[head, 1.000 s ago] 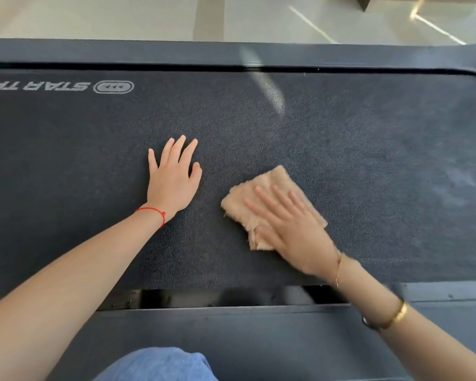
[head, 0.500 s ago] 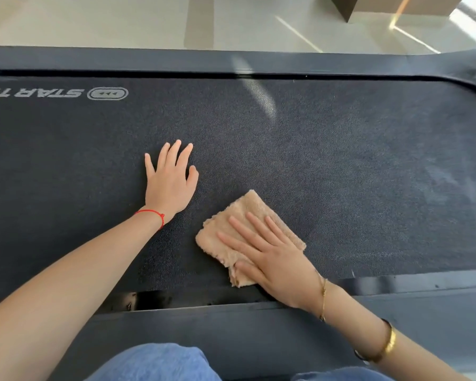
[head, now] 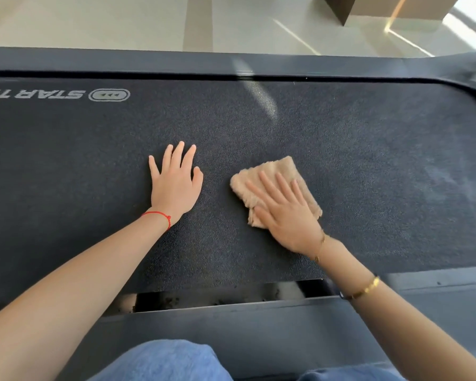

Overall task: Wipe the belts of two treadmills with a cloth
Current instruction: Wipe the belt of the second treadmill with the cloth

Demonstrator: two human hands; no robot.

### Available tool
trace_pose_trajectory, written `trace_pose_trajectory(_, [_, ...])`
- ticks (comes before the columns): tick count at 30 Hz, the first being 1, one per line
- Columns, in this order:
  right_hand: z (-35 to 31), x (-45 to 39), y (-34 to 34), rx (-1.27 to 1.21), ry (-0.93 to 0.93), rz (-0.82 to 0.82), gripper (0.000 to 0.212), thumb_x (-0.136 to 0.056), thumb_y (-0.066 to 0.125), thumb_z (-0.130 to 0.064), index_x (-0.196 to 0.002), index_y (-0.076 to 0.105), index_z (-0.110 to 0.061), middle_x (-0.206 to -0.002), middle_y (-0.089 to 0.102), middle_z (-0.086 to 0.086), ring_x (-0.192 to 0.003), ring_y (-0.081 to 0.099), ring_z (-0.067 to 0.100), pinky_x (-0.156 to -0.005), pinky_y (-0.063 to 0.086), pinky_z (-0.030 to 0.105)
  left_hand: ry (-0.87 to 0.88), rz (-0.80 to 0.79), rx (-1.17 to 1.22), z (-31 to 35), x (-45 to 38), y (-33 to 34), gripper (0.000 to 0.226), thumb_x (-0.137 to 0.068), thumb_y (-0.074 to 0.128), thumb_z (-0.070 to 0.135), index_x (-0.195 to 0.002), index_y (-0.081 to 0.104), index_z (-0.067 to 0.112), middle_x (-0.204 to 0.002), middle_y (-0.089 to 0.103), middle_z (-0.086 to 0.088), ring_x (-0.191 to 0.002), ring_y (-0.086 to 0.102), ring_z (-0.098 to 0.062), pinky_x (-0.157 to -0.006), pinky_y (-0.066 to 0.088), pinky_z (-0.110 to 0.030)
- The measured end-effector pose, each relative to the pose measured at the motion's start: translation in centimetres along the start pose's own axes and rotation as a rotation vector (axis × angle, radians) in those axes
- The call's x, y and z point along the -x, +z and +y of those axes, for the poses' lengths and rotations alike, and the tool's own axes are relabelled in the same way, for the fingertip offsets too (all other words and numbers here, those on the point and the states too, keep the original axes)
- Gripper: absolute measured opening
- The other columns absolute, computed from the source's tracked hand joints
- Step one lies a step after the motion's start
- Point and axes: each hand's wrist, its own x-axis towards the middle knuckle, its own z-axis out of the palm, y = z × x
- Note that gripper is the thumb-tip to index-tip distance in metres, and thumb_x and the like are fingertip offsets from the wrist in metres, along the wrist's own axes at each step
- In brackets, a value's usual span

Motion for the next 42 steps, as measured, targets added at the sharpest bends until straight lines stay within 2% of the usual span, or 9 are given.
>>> trace_pose_trajectory(2, [-1.5,3.1,0.7,0.019,-0.113,-0.006,0.053,-0.104,0.018,-0.050,-0.155,0.008,-0.041,-0.164,-0.001,-0.014,-0.152,-0.009,0.020,-0.122,-0.009,0.041,-0.005,-0.007,0.010,0.1,0.0,-0.1,0.055,-0.104,0.032,0.033,-0.158,0.024,0.022,-0.165,0.021,-0.005,-0.153,0.013,-0.025,-0.121,0.007,-0.062])
trace_pose_trajectory(5, [-0.7,6.2,1.0,-0.003,-0.115,0.005,0.053,-0.103,0.017,-0.053,-0.155,0.010,-0.042,-0.164,0.000,-0.017,-0.152,-0.009,0.014,-0.123,-0.008,0.037,-0.050,-0.032,0.031,1.0,0.1,-0.1,0.056,-0.104,0.032,0.032,-0.158,0.022,0.021,-0.166,0.017,-0.005,-0.154,0.009,-0.027,-0.120,0.004,-0.064])
trace_pose_trajectory(9, [4.3,5.8,0.0,-0.005,0.113,0.060,0.052,-0.104,0.025,-0.049,-0.152,0.006,-0.042,-0.163,-0.001,-0.014,-0.153,-0.007,0.019,-0.122,-0.010,0.035,-0.040,-0.043,0.050,2.9,0.3,0.0,0.058,-0.104,0.033,0.036,-0.158,0.022,0.020,-0.166,0.016,-0.004,-0.154,0.007,-0.030,-0.119,0.001,-0.066])
trace_pose_trajectory(14, [7.0,1.6,-1.5,-0.069,0.443,0.068,0.053,-0.105,0.023,-0.044,-0.154,0.005,-0.043,-0.165,-0.002,-0.009,-0.152,-0.008,0.024,-0.122,-0.009,0.045,0.030,-0.068,0.058,4.1,-0.1,-0.1,0.058,-0.103,0.033,0.038,-0.158,0.023,0.020,-0.166,0.017,-0.005,-0.154,0.008,-0.028,-0.119,0.000,-0.065])
trace_pose_trajectory(20, [0.0,5.0,0.2,0.017,0.028,-0.046,0.054,-0.101,0.010,-0.051,-0.153,-0.002,-0.041,-0.163,-0.009,-0.012,-0.152,-0.012,0.023,-0.122,-0.012,0.043,0.121,-0.068,0.074,6.8,-1.4,0.0,0.057,-0.104,0.033,0.037,-0.158,0.022,0.021,-0.166,0.016,-0.005,-0.154,0.008,-0.027,-0.119,0.001,-0.065])
trace_pose_trajectory(25, [-0.1,7.8,0.2,0.006,-0.164,-0.059,0.053,-0.106,0.024,-0.048,-0.156,0.007,-0.040,-0.164,-0.004,-0.015,-0.152,-0.013,0.016,-0.124,-0.005,0.043,0.122,-0.071,0.080,8.4,-2.3,0.5,0.056,-0.105,0.032,0.036,-0.158,0.021,0.023,-0.166,0.015,-0.005,-0.154,0.005,-0.027,-0.119,0.000,-0.064])
trace_pose_trajectory(32, [9.0,6.8,-1.2,-0.026,-0.013,0.014,0.052,-0.104,0.021,-0.052,-0.154,0.011,-0.041,-0.164,0.002,-0.015,-0.152,-0.007,0.017,-0.124,0.000,0.043,0.047,-0.077,0.067,9.9,-2.3,1.7,0.056,-0.105,0.029,0.036,-0.159,0.019,0.024,-0.167,0.013,-0.004,-0.154,0.005,-0.026,-0.120,0.001,-0.063])
trace_pose_trajectory(37, [16.5,-1.9,-3.2,-0.063,0.201,0.055,0.052,-0.104,0.020,-0.048,-0.155,0.008,-0.043,-0.165,-0.001,-0.012,-0.153,-0.005,0.022,-0.122,-0.008,0.041,0.032,-0.031,0.058,10.0,-2.2,2.3,0.057,-0.103,0.031,0.037,-0.158,0.022,0.024,-0.166,0.018,-0.003,-0.154,0.009,-0.025,-0.121,0.004,-0.063])
trace_pose_trajectory(42, [15.2,-10.7,-3.7,-0.059,0.262,0.075,0.052,-0.106,0.015,-0.044,-0.157,0.004,-0.037,-0.166,-0.002,-0.004,-0.152,-0.007,0.029,-0.121,-0.009,0.047,0.009,-0.018,0.055,10.3,-2.3,2.1,0.057,-0.102,0.031,0.038,-0.157,0.025,0.026,-0.165,0.021,-0.002,-0.154,0.011,-0.023,-0.121,0.005,-0.062])
